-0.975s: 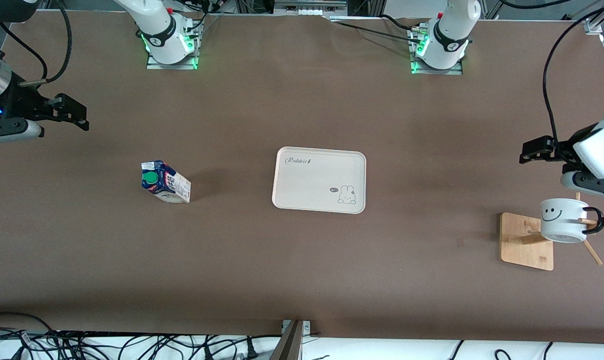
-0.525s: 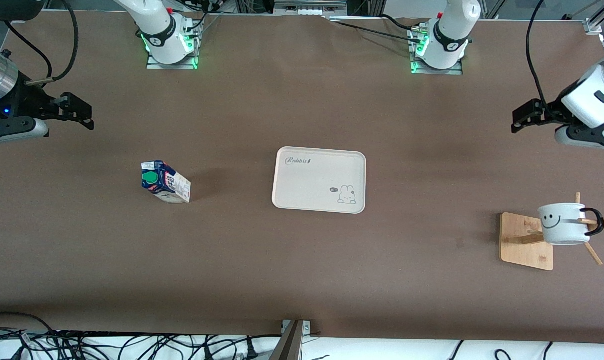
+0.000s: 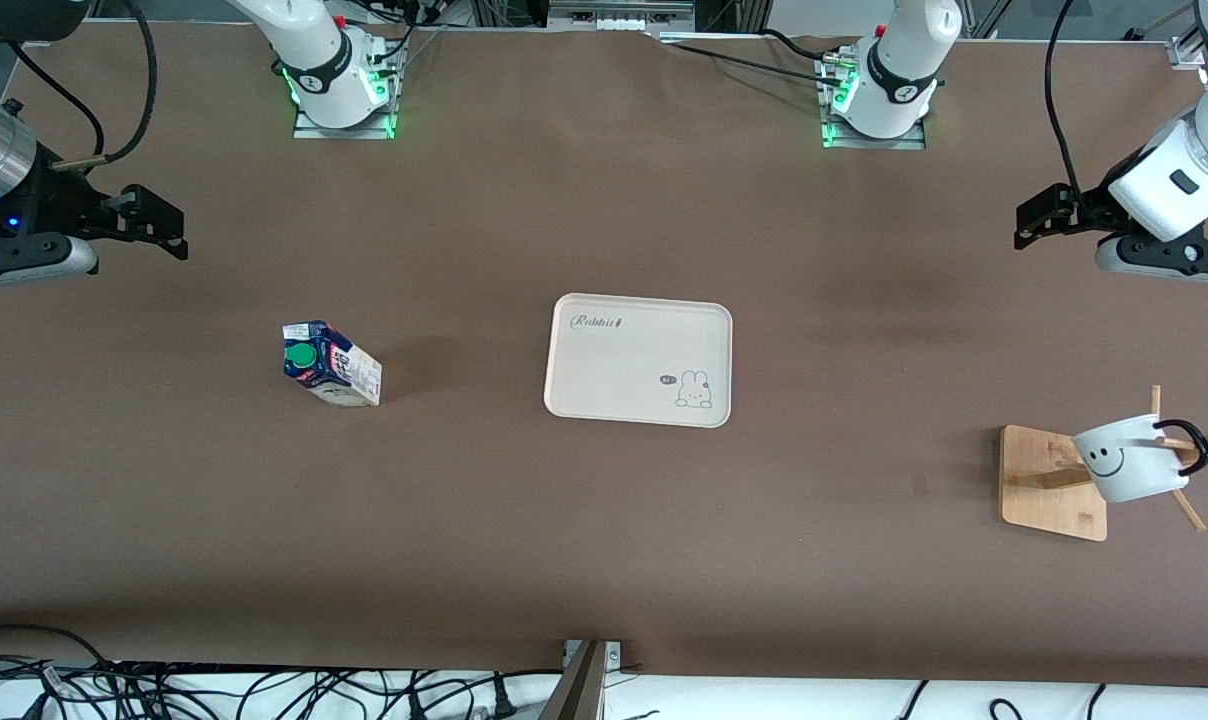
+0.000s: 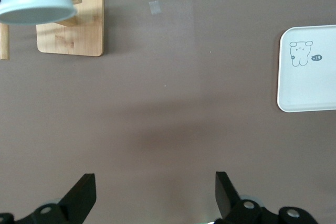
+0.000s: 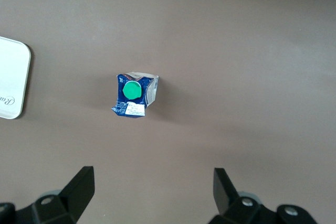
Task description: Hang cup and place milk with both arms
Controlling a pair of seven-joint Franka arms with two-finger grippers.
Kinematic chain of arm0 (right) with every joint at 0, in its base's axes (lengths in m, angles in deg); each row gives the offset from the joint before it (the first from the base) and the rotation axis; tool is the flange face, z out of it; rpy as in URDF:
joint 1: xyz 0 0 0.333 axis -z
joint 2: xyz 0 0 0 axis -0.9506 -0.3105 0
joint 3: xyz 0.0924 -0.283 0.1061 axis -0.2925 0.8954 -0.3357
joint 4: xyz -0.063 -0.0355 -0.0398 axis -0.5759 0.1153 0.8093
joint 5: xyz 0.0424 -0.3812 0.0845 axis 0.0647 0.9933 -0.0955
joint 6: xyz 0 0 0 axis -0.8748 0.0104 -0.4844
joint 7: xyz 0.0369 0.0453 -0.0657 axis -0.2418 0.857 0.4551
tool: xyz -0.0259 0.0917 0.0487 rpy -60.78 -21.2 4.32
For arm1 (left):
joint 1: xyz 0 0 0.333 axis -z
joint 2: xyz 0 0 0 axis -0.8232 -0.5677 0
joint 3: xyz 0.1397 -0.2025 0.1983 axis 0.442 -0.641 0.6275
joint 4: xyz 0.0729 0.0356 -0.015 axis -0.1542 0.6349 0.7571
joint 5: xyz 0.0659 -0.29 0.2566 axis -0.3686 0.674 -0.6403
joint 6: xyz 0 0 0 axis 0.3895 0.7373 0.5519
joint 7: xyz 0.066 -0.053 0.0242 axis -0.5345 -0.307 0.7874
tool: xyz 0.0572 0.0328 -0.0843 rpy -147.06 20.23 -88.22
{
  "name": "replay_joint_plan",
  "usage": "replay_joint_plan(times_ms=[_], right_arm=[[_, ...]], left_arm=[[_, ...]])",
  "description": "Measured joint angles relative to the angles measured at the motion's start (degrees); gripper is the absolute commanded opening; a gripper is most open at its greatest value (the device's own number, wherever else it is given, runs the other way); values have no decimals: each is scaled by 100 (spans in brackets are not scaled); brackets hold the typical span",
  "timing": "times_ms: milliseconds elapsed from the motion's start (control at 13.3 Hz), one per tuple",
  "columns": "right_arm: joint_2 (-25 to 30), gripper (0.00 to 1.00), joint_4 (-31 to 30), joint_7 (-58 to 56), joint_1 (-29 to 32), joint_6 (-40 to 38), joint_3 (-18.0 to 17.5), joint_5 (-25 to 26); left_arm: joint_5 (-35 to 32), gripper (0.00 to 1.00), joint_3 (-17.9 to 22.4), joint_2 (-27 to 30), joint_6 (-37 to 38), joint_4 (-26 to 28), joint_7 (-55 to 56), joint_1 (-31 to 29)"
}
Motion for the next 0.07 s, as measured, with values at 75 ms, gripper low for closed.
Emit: replay_joint_plan(times_ms=[75], right_arm=[[1,100,0,0,-1,0,-9,0]], left_arm=[[0,100,0,-84,53,-117,0,3]])
